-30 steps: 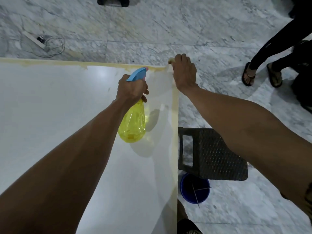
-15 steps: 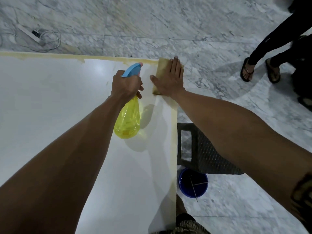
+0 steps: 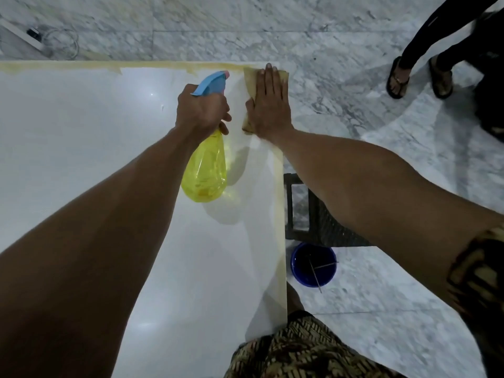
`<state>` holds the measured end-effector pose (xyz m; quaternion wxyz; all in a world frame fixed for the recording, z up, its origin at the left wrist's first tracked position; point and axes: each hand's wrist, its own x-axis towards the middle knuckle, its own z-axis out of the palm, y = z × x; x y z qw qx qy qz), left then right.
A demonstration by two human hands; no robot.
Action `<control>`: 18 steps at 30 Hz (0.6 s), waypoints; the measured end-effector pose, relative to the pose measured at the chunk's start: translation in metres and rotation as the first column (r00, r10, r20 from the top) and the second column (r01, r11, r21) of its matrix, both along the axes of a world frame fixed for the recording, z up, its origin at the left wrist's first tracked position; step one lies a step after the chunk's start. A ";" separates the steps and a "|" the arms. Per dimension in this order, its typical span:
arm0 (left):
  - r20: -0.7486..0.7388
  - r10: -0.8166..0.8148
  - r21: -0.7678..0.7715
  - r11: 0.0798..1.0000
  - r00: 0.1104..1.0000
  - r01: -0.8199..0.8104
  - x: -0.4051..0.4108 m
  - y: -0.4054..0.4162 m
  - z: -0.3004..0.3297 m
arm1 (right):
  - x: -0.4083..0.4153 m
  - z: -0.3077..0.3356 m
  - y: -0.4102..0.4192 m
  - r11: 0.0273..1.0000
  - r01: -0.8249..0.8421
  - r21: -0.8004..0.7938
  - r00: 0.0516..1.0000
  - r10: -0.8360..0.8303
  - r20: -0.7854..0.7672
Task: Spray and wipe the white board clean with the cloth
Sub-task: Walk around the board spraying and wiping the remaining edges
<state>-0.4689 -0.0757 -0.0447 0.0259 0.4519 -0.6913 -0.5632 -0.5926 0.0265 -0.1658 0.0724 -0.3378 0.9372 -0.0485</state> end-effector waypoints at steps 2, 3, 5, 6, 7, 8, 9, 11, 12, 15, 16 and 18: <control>-0.002 -0.014 0.003 1.000 1.000 0.014 0.004 0.006 0.002 | 0.008 0.002 0.006 1.000 0.000 0.018 1.000 0.000 0.015; -0.008 -0.020 0.004 1.000 1.000 0.020 0.006 0.009 0.003 | 0.013 0.003 0.009 1.000 -0.002 0.023 1.000 0.001 0.015; -0.014 -0.035 0.009 0.999 0.999 0.036 0.013 0.016 0.004 | 0.025 0.003 0.017 1.000 -0.008 0.028 1.000 0.008 0.005; -0.014 -0.038 0.017 0.999 0.999 0.039 0.016 0.019 0.005 | 0.031 0.002 0.021 0.999 -0.013 0.029 1.000 0.013 0.002; -0.017 -0.042 0.025 0.999 0.999 0.042 0.021 0.024 0.005 | 0.039 0.001 0.026 0.999 -0.018 0.032 1.000 0.018 0.001; -0.019 -0.046 0.033 0.998 0.999 0.047 0.026 0.028 0.005 | 0.047 -0.001 0.031 0.999 -0.020 0.038 1.000 0.020 0.008; -0.019 -0.059 0.035 0.998 0.998 0.059 0.033 0.034 0.007 | 0.056 -0.001 0.036 0.999 -0.015 0.037 1.000 0.015 0.016; -0.029 -0.081 0.038 0.996 0.996 0.082 0.050 0.045 0.010 | 0.077 -0.002 0.046 1.000 0.014 0.012 0.999 -0.015 0.031; -0.036 -0.089 0.039 0.995 0.995 0.091 0.058 0.049 0.011 | 0.088 -0.003 0.051 0.999 0.035 -0.010 0.998 -0.034 0.044; -0.040 -0.139 0.022 0.990 0.990 0.140 0.082 0.061 0.015 | 0.119 -0.003 0.067 0.996 0.076 -0.053 0.995 -0.072 0.067; -0.036 -0.153 0.015 0.988 0.988 0.154 0.092 0.065 0.014 | 0.131 -0.003 0.074 0.996 0.078 -0.054 0.995 -0.074 0.063; -0.041 -0.174 0.001 0.985 0.984 0.174 0.111 0.073 0.015 | 0.150 -0.003 0.086 0.996 0.070 -0.048 0.996 -0.067 0.058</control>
